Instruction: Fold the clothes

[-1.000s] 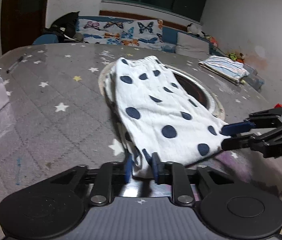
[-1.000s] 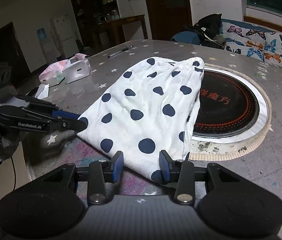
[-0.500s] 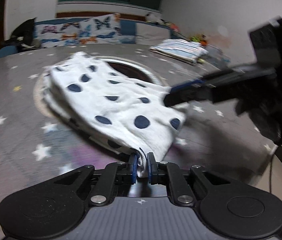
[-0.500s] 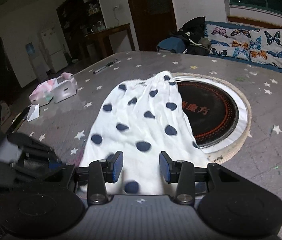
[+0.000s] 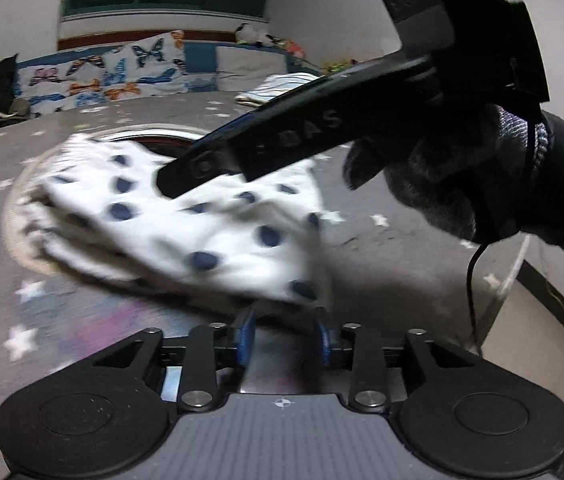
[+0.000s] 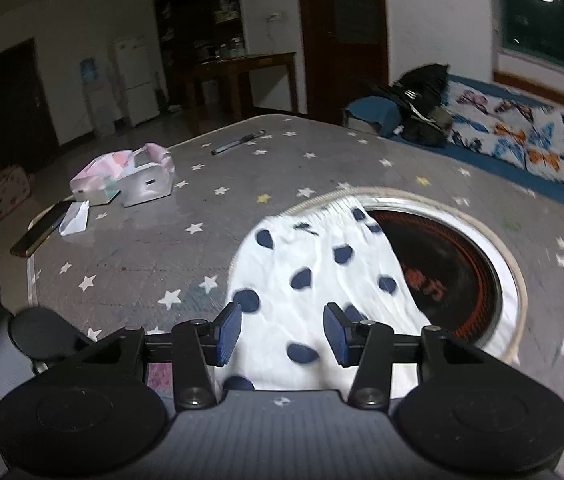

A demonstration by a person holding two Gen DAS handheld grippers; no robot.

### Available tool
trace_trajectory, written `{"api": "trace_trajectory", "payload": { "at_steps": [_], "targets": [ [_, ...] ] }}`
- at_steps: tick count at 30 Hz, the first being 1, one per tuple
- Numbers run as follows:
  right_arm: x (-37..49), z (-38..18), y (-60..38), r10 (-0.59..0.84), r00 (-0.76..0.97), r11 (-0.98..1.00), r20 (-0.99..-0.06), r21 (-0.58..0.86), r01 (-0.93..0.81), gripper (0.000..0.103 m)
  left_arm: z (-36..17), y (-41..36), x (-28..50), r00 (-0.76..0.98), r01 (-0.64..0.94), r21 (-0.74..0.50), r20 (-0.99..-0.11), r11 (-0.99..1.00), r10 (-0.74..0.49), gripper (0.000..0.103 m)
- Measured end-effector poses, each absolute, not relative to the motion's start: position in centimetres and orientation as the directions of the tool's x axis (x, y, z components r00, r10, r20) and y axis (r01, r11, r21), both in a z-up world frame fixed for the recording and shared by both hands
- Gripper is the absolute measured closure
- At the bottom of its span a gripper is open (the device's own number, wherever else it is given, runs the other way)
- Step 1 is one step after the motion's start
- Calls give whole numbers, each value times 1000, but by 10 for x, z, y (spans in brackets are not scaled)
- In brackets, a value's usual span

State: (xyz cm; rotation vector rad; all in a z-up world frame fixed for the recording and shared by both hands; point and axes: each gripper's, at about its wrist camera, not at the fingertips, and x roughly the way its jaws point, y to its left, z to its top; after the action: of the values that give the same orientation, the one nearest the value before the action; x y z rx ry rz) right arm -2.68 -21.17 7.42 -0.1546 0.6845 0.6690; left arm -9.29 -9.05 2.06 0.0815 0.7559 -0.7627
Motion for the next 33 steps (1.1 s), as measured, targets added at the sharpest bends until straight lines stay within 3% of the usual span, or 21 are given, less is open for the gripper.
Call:
{"api": "trace_trajectory", "payload": {
  "at_steps": [4, 7, 15, 21, 24, 28, 33],
  "targets": [
    [-21, 75, -185, 499, 584, 761, -640, 1, -649, 54, 23, -56, -95, 539, 578, -173, -653, 798, -532, 50],
    [-17, 73, -164, 476, 596, 742, -646, -68, -666, 51, 27, -27, -90, 592, 505, -165, -648, 847, -479, 45],
    [-12, 48, -98, 341, 665, 681, -664, -313, -662, 47, 34, 42, -57, 704, 238, -284, -608, 929, -366, 39],
    [-5, 23, -72, 253, 691, 653, -677, -408, -639, 48, 38, 65, -41, 734, 154, -375, -577, 914, -360, 38],
    [-4, 15, -68, 234, 696, 649, -679, -424, -632, 51, 39, 66, -36, 730, 147, -416, -567, 898, -382, 38],
    [0, 14, -72, 226, 700, 665, -677, -418, -619, 72, 38, 65, -25, 711, 131, -508, -550, 851, -438, 35],
    [5, 28, -91, 282, 678, 727, -679, -309, -613, 85, 32, 62, -8, 689, 102, -636, -510, 765, -516, 32]
  ]
}}
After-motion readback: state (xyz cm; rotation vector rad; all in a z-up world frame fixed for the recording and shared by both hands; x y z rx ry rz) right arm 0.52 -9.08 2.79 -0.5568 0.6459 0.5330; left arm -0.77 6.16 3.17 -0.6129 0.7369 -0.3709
